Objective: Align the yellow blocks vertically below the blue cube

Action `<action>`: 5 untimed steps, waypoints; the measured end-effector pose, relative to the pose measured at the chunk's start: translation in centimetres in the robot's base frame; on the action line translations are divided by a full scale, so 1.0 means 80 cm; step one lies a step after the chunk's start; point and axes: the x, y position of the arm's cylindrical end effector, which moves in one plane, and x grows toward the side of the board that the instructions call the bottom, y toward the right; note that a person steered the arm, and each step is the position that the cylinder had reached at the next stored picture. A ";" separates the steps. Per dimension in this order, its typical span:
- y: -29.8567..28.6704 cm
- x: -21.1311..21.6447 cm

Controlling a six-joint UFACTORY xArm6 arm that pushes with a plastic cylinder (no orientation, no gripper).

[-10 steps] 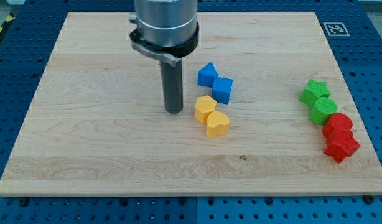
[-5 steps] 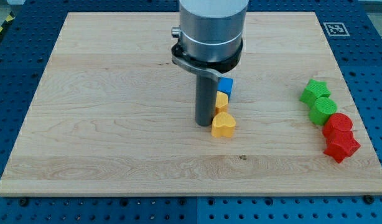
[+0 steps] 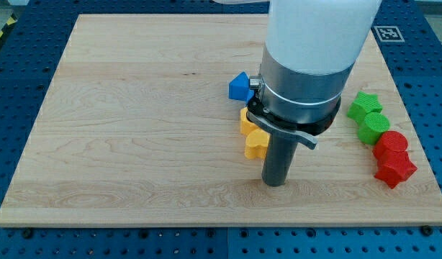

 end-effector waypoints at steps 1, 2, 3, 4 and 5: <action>0.000 -0.013; 0.000 -0.035; 0.000 -0.041; -0.003 -0.040; -0.032 -0.036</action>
